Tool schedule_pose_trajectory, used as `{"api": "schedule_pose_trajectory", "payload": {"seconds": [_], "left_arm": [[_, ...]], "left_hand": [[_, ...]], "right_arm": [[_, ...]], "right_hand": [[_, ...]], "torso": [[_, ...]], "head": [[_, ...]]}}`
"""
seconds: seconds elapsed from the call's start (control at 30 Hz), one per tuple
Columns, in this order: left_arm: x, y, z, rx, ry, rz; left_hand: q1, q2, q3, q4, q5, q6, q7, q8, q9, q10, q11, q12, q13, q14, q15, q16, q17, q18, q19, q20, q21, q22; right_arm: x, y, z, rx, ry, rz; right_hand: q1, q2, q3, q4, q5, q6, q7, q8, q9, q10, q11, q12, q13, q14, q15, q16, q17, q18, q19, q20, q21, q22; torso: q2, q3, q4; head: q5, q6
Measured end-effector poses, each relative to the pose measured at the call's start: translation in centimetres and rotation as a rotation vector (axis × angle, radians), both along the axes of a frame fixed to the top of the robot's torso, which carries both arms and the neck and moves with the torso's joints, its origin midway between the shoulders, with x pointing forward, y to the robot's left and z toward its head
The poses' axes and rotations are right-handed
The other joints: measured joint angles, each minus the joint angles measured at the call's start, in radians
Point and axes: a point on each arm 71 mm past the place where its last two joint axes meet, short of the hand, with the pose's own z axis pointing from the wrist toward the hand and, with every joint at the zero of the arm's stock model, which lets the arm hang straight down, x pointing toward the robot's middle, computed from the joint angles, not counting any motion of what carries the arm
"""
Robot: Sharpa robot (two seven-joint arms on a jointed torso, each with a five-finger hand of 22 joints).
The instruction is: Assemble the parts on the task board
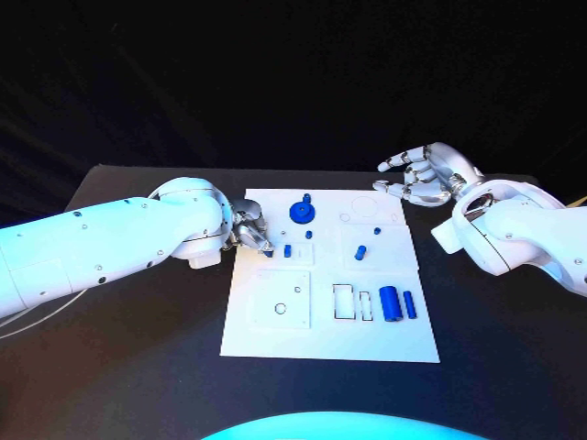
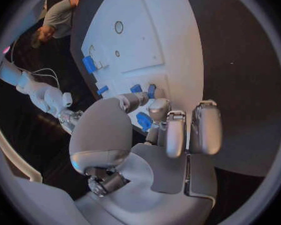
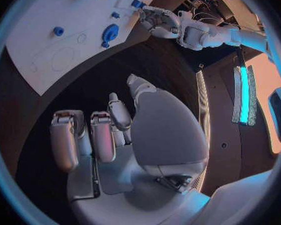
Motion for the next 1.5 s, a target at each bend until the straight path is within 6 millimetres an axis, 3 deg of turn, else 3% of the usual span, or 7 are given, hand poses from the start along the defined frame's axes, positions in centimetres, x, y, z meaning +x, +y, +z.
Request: {"api": "schedule_pose_trajectory", "payload": {"seconds": [0.53,0.87,0.93,1.4,1.5], "left_arm": [[0.03,-0.06,-0.14,0.002,0.004,0.002],[0.17,-0.13,-0.25,0.002,0.005,0.005],[0.20,-0.15,-0.29,0.002,0.006,0.006],[0.34,-0.10,-0.39,-0.006,0.009,0.014],[0.36,-0.08,-0.42,-0.007,0.011,0.016]], "left_hand": [[-0.007,0.001,0.000,0.000,0.048,0.010,-0.004,0.006,0.003,0.011,-0.004,0.006,0.012,0.000,-0.007,0.000,0.000,0.000,0.000,0.000,0.005,0.000],[-0.041,0.001,-0.011,-0.011,0.049,0.024,-0.017,0.018,0.012,0.031,-0.009,0.015,0.023,0.000,-0.007,0.000,0.000,0.000,0.004,-0.004,0.005,0.000],[-0.049,-0.007,0.031,-0.060,0.042,0.026,-0.016,0.019,0.014,0.034,-0.013,0.015,0.023,-0.004,-0.011,0.000,0.000,0.000,0.004,-0.004,0.005,0.000],[-0.079,-0.005,0.012,-0.087,0.023,0.037,-0.023,0.020,0.013,0.038,-0.016,0.015,0.025,-0.004,-0.018,0.000,0.000,0.000,0.007,-0.007,0.005,0.000],[-0.091,-0.017,-0.030,-0.077,0.019,0.051,-0.034,0.017,0.012,0.040,-0.018,0.015,0.027,0.000,-0.022,0.000,0.000,0.000,0.011,-0.011,0.005,0.000]], "right_arm": [[0.01,-0.01,-0.07,0.000,0.001,-0.001],[0.00,-0.01,-0.12,0.000,0.002,0.000],[0.00,-0.01,-0.12,0.000,0.002,0.000],[-0.02,-0.03,-0.14,0.000,0.003,0.000],[-0.02,-0.04,-0.14,0.000,0.003,-0.001]], "right_hand": [[0.000,0.000,0.000,0.000,0.002,0.000,0.000,0.000,0.000,0.000,0.000,0.000,0.000,0.000,0.000,0.000,0.000,0.000,0.000,0.000,0.000,0.000],[0.000,0.000,0.000,0.000,0.004,0.000,0.000,0.000,-0.001,0.000,0.000,0.000,0.000,0.000,0.000,0.000,0.000,0.000,0.000,0.000,-0.004,0.000],[0.000,0.000,0.000,0.000,0.004,0.000,0.000,0.000,-0.001,0.000,0.000,0.000,0.000,0.000,0.000,0.000,0.000,0.000,0.000,0.000,-0.004,0.000],[0.000,0.000,0.000,0.000,0.004,0.000,0.000,0.000,-0.001,0.000,0.000,0.000,-0.001,0.000,0.000,-0.004,0.001,0.000,0.000,0.000,-0.004,0.001],[0.000,0.000,0.000,0.000,0.004,0.000,0.000,0.000,-0.001,0.000,0.000,0.000,-0.001,0.000,0.000,-0.004,0.001,0.000,0.000,0.000,-0.004,0.000]], "torso": [[0.000,0.0003,-0.0007],[0.000,0.0007,-0.0005],[0.001,0.0006,-0.0006],[0.001,0.0005,-0.0005],[0.000,0.0005,-0.0006]], "head": [[0.000,-0.003],[-0.001,-0.006],[-0.001,-0.006],[-0.003,-0.009],[-0.003,-0.009]]}}
